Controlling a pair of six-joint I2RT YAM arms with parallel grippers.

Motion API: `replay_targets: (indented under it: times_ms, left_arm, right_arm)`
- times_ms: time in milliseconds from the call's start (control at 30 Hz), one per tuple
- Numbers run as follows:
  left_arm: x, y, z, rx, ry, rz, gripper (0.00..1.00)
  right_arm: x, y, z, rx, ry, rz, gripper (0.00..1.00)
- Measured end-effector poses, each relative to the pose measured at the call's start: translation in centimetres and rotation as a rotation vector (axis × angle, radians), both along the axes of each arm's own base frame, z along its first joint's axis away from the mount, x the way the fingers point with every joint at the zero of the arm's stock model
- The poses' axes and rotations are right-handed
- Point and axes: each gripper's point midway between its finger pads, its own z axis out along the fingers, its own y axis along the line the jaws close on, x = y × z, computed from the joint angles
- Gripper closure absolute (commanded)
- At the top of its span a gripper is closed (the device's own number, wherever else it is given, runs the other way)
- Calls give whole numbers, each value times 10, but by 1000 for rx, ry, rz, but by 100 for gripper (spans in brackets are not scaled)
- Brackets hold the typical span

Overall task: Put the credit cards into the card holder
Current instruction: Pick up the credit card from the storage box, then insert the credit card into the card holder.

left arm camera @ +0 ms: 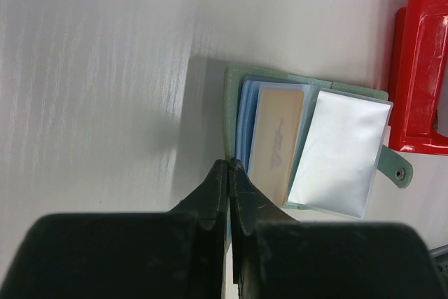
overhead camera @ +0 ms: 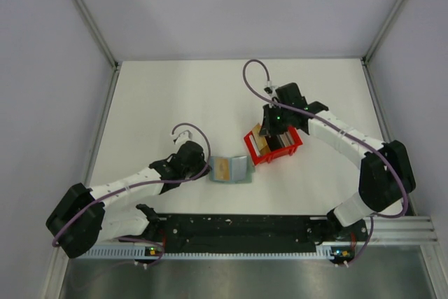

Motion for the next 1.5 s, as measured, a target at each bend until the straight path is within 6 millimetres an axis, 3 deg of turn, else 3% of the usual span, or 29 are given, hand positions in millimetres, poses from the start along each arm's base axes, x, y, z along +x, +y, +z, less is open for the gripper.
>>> replay_targets:
  times_ms: [300, 467, 667, 800, 1100, 1333, 1500]
  left_arm:
    - [-1, 1, -1, 5, 4, 0, 100]
    - [-3, 3, 0, 9, 6, -2, 100]
    - [-3, 1, 12, -19, -24, -14, 100]
    - [-5, 0, 16, -29, -28, -28, 100]
    - [-9, -4, 20, -51, -22, -53, 100]
    - [-10, -5, 23, -62, -28, -57, 100]
    - [-10, -5, 23, -62, -27, -58, 100]
  right_arm:
    - [0, 3, 24, 62, -4, -91, 100]
    - [-15, 30, 39, 150, -12, -109, 100]
    - [-54, 62, 15, 217, 52, -111, 100]
    - [-69, 78, 5, 237, 78, -126, 100]
    - [-72, 118, -1, 271, 23, -193, 100]
    - [-66, 124, -17, 237, 1, -249, 100]
    - [-60, 129, -9, 262, -24, -267, 100]
